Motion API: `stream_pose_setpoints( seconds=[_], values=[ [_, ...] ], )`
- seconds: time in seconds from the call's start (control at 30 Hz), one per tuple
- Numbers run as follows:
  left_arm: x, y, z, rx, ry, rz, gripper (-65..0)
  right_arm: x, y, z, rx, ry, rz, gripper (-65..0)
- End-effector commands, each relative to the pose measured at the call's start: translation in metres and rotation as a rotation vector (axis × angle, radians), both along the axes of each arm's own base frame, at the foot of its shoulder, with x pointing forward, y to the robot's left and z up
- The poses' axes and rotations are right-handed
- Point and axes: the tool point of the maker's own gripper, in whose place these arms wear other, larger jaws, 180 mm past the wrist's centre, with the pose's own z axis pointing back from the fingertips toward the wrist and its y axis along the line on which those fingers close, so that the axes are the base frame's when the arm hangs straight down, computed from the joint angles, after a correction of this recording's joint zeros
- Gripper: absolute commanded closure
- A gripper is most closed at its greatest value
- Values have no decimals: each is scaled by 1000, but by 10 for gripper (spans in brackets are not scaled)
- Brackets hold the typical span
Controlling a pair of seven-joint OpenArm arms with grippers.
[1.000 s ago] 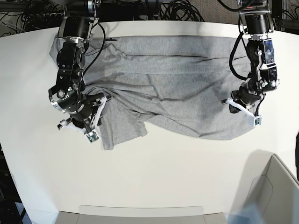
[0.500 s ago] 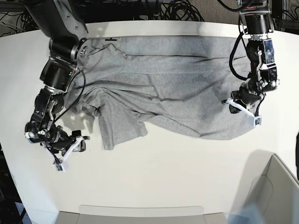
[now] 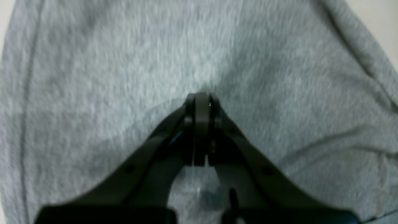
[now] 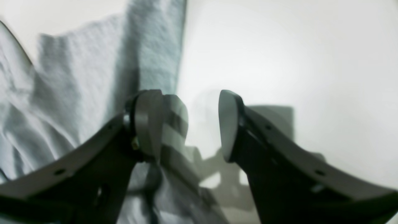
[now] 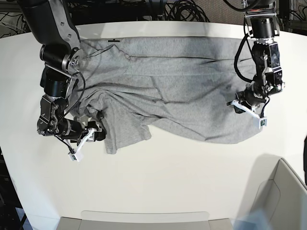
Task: Fold the T-shirt properly
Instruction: 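Grasp the shirt body near the sleeve with the right gripper, then grasp the shirt's hem corner with the left gripper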
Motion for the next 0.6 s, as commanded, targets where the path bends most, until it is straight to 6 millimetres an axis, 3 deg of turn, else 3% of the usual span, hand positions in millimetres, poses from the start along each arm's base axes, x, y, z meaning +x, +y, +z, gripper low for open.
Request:
stream_pose_setpoints(
  seconds=[0.0,0.2,0.57],
  values=[
    [10,5,14,12,-45,0,0,15,1,16,16,-49,2,-290],
    [11,5,15,12,-47,0,0,15,33,2,87,-18,34,-290],
    [13,7,17,10,-54,5,-18,16,59,1,110,-13,75,-290]
  ],
)
